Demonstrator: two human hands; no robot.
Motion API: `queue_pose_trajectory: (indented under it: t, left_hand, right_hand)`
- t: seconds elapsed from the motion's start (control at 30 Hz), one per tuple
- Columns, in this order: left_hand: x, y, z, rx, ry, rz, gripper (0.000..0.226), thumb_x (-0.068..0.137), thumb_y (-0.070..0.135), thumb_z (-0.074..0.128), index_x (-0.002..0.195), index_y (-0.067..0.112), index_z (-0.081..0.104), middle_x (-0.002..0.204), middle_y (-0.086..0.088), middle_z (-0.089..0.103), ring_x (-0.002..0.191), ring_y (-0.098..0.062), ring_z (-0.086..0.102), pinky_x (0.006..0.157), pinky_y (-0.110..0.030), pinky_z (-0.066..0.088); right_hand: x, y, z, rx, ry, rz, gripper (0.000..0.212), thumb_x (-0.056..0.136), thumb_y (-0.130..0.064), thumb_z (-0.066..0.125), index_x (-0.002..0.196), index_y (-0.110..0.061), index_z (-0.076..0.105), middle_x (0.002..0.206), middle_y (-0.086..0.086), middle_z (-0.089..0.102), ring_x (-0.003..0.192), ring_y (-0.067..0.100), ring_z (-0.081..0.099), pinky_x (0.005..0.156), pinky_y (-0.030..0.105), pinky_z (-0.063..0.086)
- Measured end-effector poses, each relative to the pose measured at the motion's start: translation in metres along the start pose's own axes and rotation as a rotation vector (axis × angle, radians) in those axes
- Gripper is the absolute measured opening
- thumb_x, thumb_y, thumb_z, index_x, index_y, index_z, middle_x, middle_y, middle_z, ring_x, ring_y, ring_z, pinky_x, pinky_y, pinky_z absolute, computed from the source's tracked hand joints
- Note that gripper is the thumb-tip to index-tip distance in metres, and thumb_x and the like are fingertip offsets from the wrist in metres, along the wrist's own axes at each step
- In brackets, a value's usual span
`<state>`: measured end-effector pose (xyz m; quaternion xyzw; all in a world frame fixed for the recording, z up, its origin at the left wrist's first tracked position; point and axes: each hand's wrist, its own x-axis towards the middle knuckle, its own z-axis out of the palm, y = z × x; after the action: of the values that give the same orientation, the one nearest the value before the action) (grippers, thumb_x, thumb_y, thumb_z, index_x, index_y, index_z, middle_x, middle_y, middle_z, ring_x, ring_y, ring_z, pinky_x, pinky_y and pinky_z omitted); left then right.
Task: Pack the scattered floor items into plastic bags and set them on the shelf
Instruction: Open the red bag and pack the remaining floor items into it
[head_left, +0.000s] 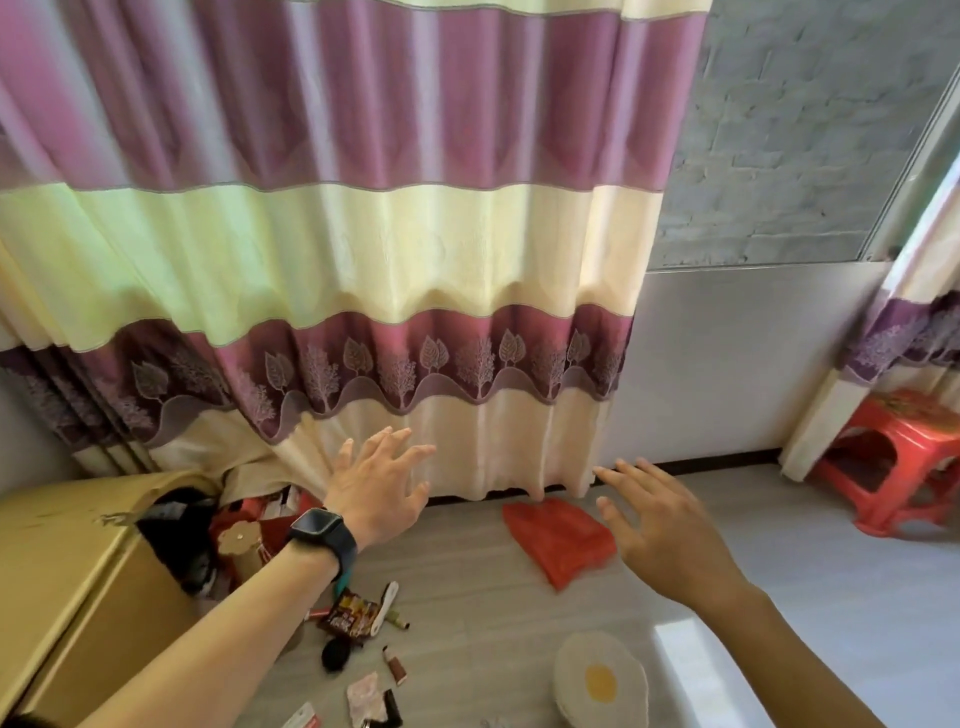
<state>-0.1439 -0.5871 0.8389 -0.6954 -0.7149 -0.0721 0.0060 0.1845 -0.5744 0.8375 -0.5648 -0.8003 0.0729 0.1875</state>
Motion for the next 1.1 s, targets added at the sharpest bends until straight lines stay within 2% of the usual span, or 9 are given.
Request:
queue_pose_trajectory:
  t: [0.2,0.37,0.5,0.67,0.8,0.93,1.1]
  left_hand:
    - [0.081,0.057,0.04,-0.034,-0.099,-0.083,0.051,0.095,0.051,0.044,0.144,0.044,0.034,0.158,0.004,0.026,0.148,-0.018,0.014,0.119,-0.051,0.011]
    - [0.124,0.07,0.081,-0.018,-0.211,-0.13,0.051,0.095,0.052,0.043,0.144,0.045,0.033,0.158,0.006,0.025,0.148,-0.016,0.015,0.119,-0.049,0.011]
    - [0.168,0.06,0.114,-0.023,-0.309,-0.184,0.051,0.094,0.052,0.044,0.144,0.045,0.034,0.158,0.004,0.026,0.147,-0.018,0.018,0.119,-0.049,0.012]
    - [0.239,0.04,0.164,-0.107,-0.331,-0.222,0.051,0.095,0.051,0.043,0.145,0.044,0.034,0.158,0.005,0.026,0.146,-0.017,0.02,0.118,-0.047,0.014]
    - [0.301,0.012,0.211,-0.145,-0.446,-0.284,0.053,0.096,0.049,0.042,0.148,0.041,0.031,0.158,0.004,0.025,0.148,-0.018,0.016,0.118,-0.049,0.011]
    - [0.341,-0.014,0.244,-0.168,-0.548,-0.339,0.053,0.096,0.049,0.041,0.147,0.037,0.034,0.158,0.002,0.026,0.147,-0.02,0.017,0.118,-0.051,0.01]
    - [0.363,-0.044,0.271,-0.183,-0.66,-0.413,0.053,0.096,0.048,0.041,0.146,0.032,0.036,0.156,-0.001,0.029,0.146,-0.022,0.021,0.117,-0.053,0.012]
  right_hand:
    - [0.087,0.077,0.011,0.07,-0.099,-0.041,0.044,0.1,-0.047,0.04,0.144,-0.04,0.043,0.152,-0.014,0.039,0.146,0.009,0.022,0.12,0.032,0.018]
    - [0.139,0.113,0.053,0.145,-0.207,-0.059,0.043,0.1,-0.047,0.041,0.143,-0.04,0.045,0.151,-0.013,0.041,0.145,0.009,0.025,0.12,0.032,0.02]
    - [0.181,0.132,0.087,0.178,-0.3,-0.062,0.044,0.1,-0.049,0.039,0.143,-0.039,0.044,0.151,-0.015,0.04,0.145,0.008,0.024,0.12,0.033,0.021]
    - [0.259,0.148,0.135,0.157,-0.331,-0.079,0.044,0.099,-0.049,0.041,0.141,-0.038,0.049,0.15,-0.013,0.043,0.144,0.009,0.027,0.12,0.031,0.021]
    - [0.321,0.16,0.185,0.048,-0.404,-0.093,0.057,0.093,-0.059,0.026,0.139,-0.036,0.052,0.15,-0.009,0.045,0.144,0.012,0.03,0.119,0.031,0.023]
    - [0.374,0.172,0.22,-0.034,-0.534,-0.103,0.044,0.101,-0.048,0.036,0.143,-0.038,0.046,0.153,-0.01,0.039,0.146,0.011,0.024,0.12,0.031,0.019]
    - [0.429,0.187,0.263,-0.081,-0.659,-0.12,0.044,0.101,-0.047,0.037,0.143,-0.038,0.045,0.153,-0.009,0.039,0.147,0.012,0.023,0.119,0.03,0.018]
